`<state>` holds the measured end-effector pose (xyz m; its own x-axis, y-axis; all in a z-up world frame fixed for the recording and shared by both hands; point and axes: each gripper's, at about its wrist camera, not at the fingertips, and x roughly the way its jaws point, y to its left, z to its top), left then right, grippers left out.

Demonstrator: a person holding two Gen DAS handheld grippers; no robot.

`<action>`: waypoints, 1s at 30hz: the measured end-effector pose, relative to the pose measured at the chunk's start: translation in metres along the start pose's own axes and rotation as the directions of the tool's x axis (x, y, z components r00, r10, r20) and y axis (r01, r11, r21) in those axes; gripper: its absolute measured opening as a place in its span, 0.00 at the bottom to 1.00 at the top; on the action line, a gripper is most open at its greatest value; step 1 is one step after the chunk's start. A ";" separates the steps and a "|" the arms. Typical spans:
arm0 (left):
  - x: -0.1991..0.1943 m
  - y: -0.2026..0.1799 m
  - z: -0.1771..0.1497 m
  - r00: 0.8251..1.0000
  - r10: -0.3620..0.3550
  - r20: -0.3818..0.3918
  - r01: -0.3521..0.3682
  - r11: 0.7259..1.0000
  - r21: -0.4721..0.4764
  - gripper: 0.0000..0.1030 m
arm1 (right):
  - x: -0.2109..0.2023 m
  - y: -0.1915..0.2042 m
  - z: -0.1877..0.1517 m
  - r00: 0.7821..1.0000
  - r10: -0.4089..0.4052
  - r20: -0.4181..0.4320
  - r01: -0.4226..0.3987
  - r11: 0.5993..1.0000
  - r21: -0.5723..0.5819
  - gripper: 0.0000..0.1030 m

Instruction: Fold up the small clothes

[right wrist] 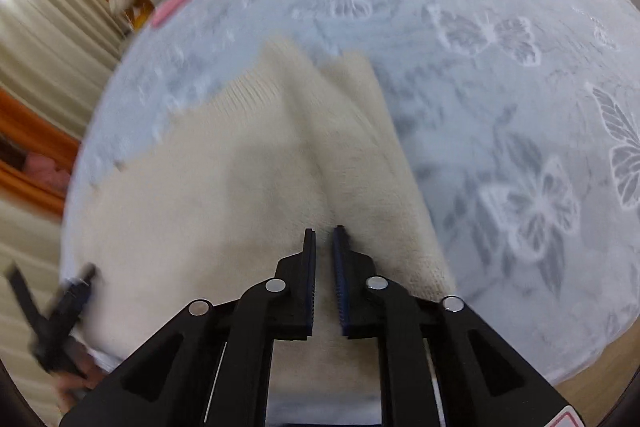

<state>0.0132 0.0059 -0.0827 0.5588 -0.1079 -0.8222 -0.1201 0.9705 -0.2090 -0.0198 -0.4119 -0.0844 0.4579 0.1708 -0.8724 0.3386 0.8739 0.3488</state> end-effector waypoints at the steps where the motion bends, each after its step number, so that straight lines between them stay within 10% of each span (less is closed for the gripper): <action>1: 0.001 0.000 0.000 1.000 0.001 -0.001 -0.001 1.000 0.003 0.63 | -0.002 -0.006 0.001 1.000 0.017 0.004 -0.017 0.999 0.045 0.01; 20: -0.005 -0.001 -0.008 1.000 -0.013 -0.001 0.013 1.000 -0.006 0.75 | -0.023 0.009 -0.023 0.995 -0.085 0.044 0.084 0.996 0.018 0.14; 26: -0.026 0.026 0.004 0.994 -0.088 0.066 0.096 0.987 -0.129 0.85 | -0.044 0.005 -0.006 0.992 -0.031 0.119 0.030 0.999 0.017 0.56; 30: -0.023 0.045 0.038 0.995 -0.065 0.073 0.075 0.985 -0.153 0.86 | -0.027 0.021 0.037 0.995 -0.060 0.081 0.067 0.994 -0.085 0.65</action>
<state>0.0264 0.0602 -0.0532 0.6239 -0.1546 -0.7660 -0.2019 0.9150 -0.3492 0.0054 -0.4156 -0.0404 0.5021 0.0804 -0.8610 0.2975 0.9188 0.2593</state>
